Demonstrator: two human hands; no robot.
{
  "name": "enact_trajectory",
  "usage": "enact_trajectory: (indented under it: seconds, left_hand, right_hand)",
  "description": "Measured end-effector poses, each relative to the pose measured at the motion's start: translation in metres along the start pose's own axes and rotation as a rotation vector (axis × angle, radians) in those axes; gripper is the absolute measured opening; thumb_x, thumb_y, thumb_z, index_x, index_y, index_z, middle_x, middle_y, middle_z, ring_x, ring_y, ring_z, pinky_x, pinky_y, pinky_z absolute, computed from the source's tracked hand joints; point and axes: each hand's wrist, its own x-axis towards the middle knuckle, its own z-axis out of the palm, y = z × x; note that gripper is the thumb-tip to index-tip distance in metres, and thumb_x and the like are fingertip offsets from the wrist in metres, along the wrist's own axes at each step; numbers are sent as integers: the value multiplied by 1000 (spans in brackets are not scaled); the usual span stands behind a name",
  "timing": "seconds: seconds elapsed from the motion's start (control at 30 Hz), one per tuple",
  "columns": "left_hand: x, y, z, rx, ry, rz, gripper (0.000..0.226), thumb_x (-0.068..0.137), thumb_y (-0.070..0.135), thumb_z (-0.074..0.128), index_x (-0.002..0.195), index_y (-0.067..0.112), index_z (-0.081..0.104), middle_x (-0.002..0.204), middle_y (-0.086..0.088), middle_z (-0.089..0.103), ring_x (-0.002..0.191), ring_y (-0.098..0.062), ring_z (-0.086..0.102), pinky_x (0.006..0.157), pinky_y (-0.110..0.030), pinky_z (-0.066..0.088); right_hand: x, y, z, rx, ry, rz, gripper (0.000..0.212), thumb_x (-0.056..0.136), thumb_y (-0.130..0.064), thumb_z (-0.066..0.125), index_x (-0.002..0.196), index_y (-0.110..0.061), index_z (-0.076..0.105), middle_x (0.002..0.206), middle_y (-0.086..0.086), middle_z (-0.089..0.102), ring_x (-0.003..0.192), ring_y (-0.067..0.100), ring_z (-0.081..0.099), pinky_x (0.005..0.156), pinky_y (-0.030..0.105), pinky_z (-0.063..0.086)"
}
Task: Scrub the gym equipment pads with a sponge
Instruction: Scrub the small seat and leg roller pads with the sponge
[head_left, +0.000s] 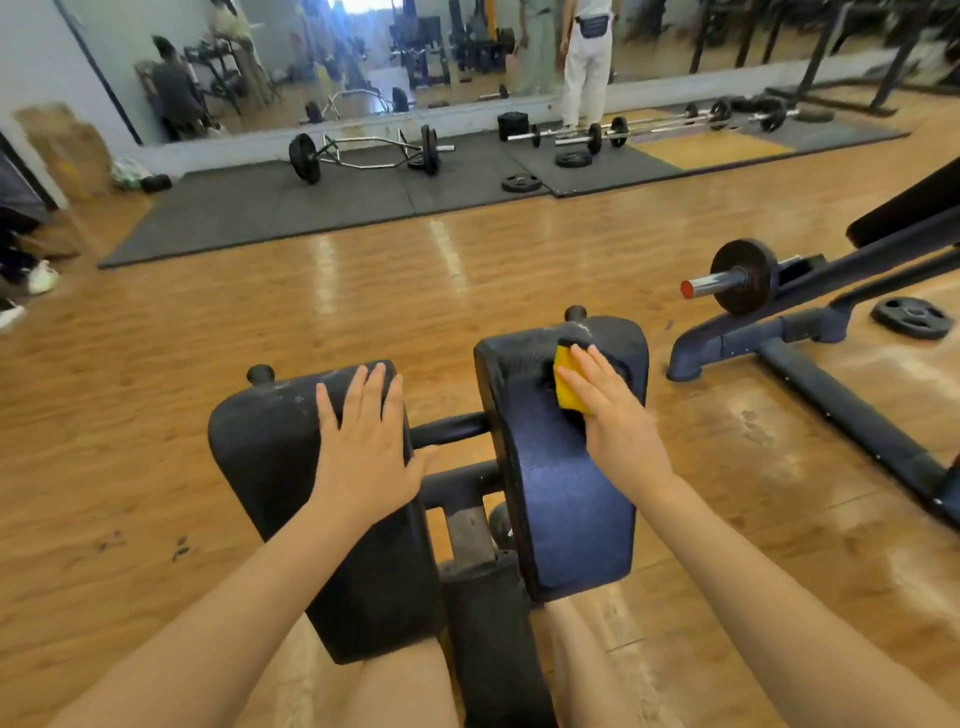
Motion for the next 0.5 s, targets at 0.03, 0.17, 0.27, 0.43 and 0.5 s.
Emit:
enact_trajectory:
  seconds: [0.03, 0.17, 0.27, 0.43, 0.5]
  left_hand:
    - [10, 0, 1, -12, 34, 30, 79, 85, 53, 58, 143, 3, 39, 150, -20, 34, 141, -34, 27, 110, -58, 8]
    - [35, -1, 13, -24, -24, 87, 66, 88, 49, 32, 131, 4, 55, 138, -15, 52, 132, -32, 43, 109, -51, 28]
    - [34, -3, 29, -70, 43, 128, 57, 88, 40, 34, 125, 4, 61, 126, -12, 61, 121, -30, 53, 106, -46, 33]
    - [34, -4, 35, -77, 126, 132, 50, 87, 32, 37, 114, 3, 67, 118, -14, 66, 115, -31, 59, 102, -45, 35]
    - [34, -4, 35, -68, 117, 139, 48, 86, 30, 38, 111, 3, 69, 117, -14, 66, 115, -31, 58, 102, -46, 36]
  right_hand:
    - [8, -1, 3, -10, -33, -25, 65, 72, 23, 53, 131, -2, 49, 144, 7, 37, 134, 23, 26, 108, 40, 24]
    - [18, 9, 11, -94, -169, -142, 62, 73, 13, 58, 132, -4, 48, 142, 12, 43, 135, 29, 30, 112, 37, 23]
    - [18, 31, -6, -114, -162, -171, 55, 79, 1, 33, 131, -11, 45, 139, 6, 44, 134, 23, 29, 113, 25, 19]
    - [34, -7, 11, -56, 6, 46, 48, 77, 11, 48, 123, 0, 57, 131, 10, 54, 131, 24, 35, 109, 41, 29]
    - [45, -37, 28, -55, -58, -66, 45, 74, 0, 56, 119, 1, 59, 128, 13, 57, 127, 29, 40, 103, 51, 26]
